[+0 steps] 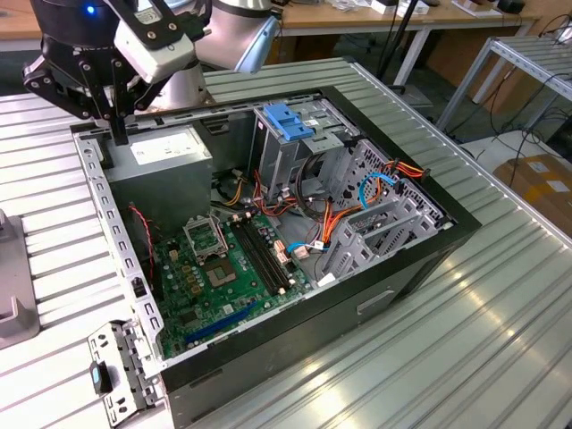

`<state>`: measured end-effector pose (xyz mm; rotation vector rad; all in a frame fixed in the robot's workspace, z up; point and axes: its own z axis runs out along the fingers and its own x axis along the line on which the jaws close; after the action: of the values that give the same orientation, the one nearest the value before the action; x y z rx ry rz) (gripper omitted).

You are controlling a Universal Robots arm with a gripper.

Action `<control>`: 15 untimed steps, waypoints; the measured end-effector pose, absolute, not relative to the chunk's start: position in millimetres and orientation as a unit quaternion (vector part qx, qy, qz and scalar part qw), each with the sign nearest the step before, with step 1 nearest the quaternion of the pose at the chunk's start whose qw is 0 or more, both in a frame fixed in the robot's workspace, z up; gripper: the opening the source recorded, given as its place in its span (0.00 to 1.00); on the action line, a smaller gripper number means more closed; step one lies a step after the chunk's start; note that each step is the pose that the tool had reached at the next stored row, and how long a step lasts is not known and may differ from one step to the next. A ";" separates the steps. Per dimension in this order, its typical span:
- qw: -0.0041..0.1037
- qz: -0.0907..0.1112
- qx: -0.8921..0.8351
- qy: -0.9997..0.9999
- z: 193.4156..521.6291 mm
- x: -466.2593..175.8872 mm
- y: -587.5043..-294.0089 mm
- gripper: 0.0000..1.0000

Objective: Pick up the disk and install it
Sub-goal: 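Reach for the disk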

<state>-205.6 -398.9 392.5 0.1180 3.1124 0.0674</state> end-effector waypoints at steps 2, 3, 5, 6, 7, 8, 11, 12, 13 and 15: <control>0.013 0.022 0.038 0.999 392.5 -206.5 -398.9 0.10; 0.013 0.022 0.038 0.999 392.5 -207.2 -398.9 0.10; 0.013 0.022 0.038 0.999 392.5 -208.5 -398.9 0.10; 0.013 0.022 0.038 0.999 392.5 -209.0 -398.9 0.10; 0.013 0.022 0.038 0.999 392.5 -209.5 -398.9 0.10; 0.013 0.022 0.038 0.999 392.5 -209.9 -398.9 0.10; 0.013 0.022 0.038 0.999 392.4 -211.3 -398.9 0.10; 0.013 0.022 0.038 0.999 392.4 -211.9 -398.9 0.10; 0.013 0.022 0.038 0.999 392.4 -212.2 -398.9 0.10; 0.013 0.022 0.038 0.999 392.4 -213.0 -399.0 0.10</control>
<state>-213.0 -399.0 392.4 0.1179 3.1125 0.0674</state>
